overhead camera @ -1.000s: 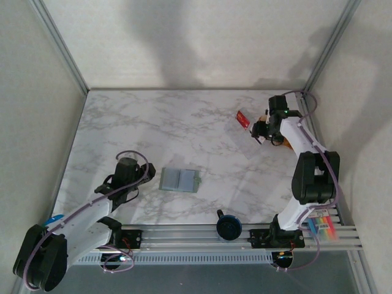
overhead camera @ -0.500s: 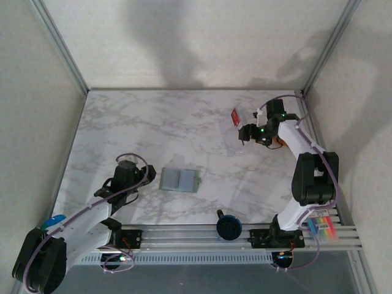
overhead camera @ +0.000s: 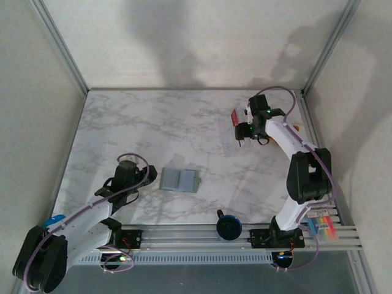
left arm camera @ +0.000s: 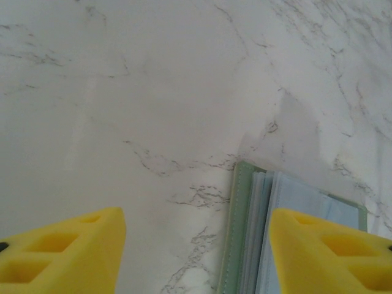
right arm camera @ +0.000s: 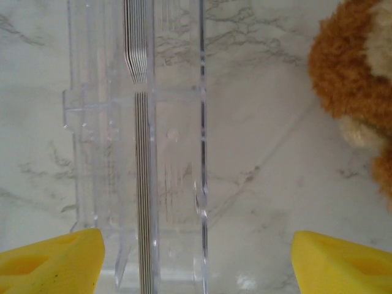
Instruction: Put the credit cards into the card holder
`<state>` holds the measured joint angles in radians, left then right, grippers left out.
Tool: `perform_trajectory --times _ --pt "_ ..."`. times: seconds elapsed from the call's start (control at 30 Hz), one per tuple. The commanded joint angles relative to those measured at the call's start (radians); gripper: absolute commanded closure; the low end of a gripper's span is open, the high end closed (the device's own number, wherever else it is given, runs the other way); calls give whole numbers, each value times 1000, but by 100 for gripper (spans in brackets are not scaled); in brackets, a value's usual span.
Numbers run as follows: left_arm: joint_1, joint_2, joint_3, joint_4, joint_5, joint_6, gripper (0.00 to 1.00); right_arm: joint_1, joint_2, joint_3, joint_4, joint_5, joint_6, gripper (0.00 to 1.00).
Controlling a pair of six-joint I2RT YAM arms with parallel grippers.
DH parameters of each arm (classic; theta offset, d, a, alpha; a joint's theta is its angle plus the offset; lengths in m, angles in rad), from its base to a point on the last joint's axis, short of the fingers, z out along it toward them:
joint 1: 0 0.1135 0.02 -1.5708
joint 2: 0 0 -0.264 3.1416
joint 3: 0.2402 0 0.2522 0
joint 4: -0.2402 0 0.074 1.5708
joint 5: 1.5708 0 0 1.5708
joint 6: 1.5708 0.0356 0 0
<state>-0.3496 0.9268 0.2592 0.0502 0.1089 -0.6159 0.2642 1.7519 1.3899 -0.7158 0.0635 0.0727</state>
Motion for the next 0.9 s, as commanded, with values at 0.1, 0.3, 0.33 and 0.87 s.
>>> perform_trajectory --times 0.1,0.3,0.33,0.87 --pt "8 24 2 12 6 25 33 33 107 91 -62 151 -19 22" --pt "7 60 14 14 18 32 31 79 100 87 -40 355 -44 25" --pt "8 62 15 14 21 32 31 93 98 84 -35 395 -42 25" --pt "8 124 30 27 66 45 29 139 121 104 -45 582 -34 53"
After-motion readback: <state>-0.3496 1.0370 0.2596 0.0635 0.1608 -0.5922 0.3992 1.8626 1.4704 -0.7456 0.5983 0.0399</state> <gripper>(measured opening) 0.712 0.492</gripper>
